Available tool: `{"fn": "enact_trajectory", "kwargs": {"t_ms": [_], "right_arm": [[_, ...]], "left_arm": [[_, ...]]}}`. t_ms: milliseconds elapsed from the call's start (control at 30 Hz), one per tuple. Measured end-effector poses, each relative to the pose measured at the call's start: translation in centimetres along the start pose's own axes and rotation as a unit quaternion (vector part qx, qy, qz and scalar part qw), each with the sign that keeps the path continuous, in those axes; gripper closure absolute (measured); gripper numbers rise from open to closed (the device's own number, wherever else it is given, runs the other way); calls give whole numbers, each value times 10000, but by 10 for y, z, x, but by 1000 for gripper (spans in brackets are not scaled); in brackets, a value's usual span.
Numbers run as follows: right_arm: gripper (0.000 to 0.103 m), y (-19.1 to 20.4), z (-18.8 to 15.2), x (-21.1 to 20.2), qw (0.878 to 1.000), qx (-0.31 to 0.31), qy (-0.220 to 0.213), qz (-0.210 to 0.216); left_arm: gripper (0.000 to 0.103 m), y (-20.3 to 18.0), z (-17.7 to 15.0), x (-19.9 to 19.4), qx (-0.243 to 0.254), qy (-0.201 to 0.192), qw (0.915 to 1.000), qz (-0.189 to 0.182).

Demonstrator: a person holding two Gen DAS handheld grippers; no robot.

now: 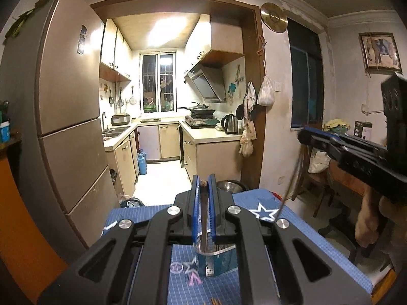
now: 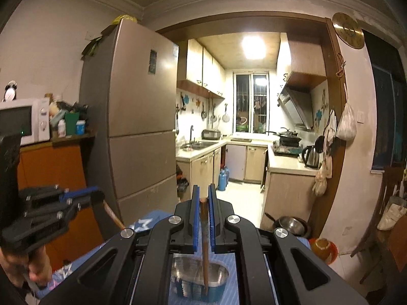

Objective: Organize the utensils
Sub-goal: 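Lift the left tool's chopstick over the teal holder while the right tool carries its own, then open the left tool over the holder while the right tool opens too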

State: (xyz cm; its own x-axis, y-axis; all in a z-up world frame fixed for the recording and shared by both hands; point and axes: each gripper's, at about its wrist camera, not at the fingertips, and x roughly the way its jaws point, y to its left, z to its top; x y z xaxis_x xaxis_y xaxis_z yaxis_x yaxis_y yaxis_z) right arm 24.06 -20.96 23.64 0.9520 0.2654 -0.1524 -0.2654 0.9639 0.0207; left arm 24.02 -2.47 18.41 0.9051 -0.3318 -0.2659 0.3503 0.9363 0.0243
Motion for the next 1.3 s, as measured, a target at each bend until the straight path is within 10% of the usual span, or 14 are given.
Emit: {"fn": "enact_trajectory", "kwargs": {"t_ms": [600, 1133, 1300], "right_arm": [[95, -26, -63, 127, 9968, 356, 716, -63], [95, -34, -100, 151, 9939, 548, 962, -23], [72, -33, -101, 144, 9944, 500, 928, -48]], "left_arm": [[98, 1, -26, 106, -97, 683, 9976, -54], [96, 3, -54, 133, -100, 1058, 9943, 100], [55, 1, -56, 129, -63, 987, 9948, 228]]}}
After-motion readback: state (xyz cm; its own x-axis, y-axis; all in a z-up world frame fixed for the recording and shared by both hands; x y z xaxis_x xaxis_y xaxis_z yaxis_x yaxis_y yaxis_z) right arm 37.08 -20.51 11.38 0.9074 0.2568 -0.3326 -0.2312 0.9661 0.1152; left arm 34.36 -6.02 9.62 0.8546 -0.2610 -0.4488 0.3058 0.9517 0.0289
